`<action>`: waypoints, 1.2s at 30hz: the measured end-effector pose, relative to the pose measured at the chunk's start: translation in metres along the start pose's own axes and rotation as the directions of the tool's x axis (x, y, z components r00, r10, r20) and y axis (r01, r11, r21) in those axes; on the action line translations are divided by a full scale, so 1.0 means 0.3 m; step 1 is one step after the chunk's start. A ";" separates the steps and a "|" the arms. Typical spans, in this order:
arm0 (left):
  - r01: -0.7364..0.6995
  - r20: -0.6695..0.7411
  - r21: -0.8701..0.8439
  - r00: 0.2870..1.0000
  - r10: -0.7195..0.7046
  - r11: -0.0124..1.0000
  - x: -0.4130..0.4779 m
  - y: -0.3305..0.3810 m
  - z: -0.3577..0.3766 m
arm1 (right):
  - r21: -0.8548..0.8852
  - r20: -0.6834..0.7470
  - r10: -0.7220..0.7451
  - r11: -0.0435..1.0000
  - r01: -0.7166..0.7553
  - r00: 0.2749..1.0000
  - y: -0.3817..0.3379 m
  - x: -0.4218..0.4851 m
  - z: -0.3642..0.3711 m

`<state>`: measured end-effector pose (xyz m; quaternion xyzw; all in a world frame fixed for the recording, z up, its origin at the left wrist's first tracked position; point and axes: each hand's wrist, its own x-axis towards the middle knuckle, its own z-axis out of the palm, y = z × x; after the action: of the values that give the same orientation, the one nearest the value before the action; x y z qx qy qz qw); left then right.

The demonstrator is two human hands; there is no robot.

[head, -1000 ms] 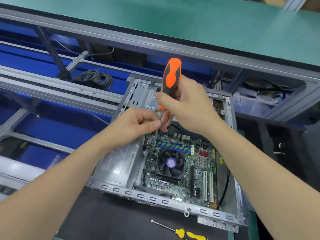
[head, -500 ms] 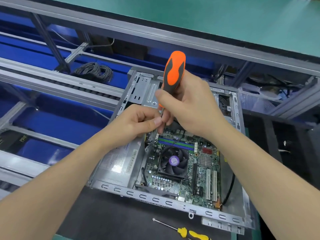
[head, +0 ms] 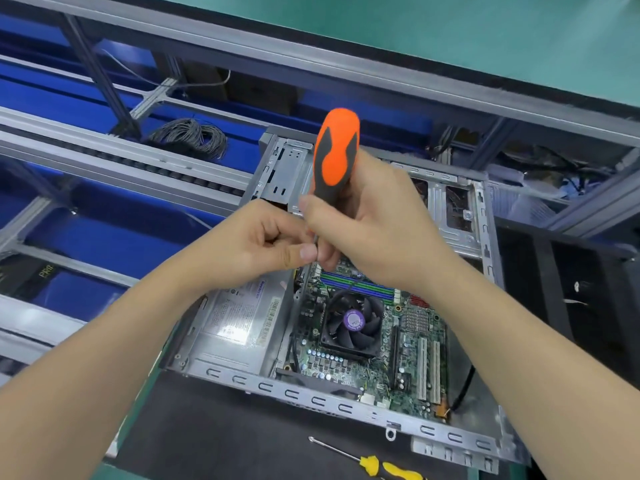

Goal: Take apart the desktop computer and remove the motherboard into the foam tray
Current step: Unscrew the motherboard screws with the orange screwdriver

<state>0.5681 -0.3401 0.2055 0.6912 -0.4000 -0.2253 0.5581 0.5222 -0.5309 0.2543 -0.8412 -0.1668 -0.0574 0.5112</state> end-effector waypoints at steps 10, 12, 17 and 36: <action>0.028 -0.011 -0.097 1.000 -0.029 0.995 -0.013 -0.015 0.010 | 0.014 0.026 0.025 1.000 -0.025 0.999 -0.002 0.002 0.013; 0.017 -0.013 -0.121 1.000 -0.019 0.993 -0.014 -0.016 0.010 | 0.017 0.026 0.021 1.000 -0.022 0.999 -0.006 0.006 0.013; 0.019 -0.007 -0.115 1.000 -0.020 0.993 -0.015 -0.023 0.009 | 0.013 0.046 0.035 0.999 -0.036 0.998 -0.007 0.010 0.013; 0.039 0.016 -0.109 0.999 -0.038 0.993 -0.020 -0.030 0.007 | -0.005 0.042 0.040 0.999 -0.039 0.998 -0.007 0.000 0.015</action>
<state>0.5658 -0.3360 0.1955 0.6658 -0.3773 -0.2622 0.5878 0.5210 -0.5259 0.2540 -0.8463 -0.1607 -0.0300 0.5070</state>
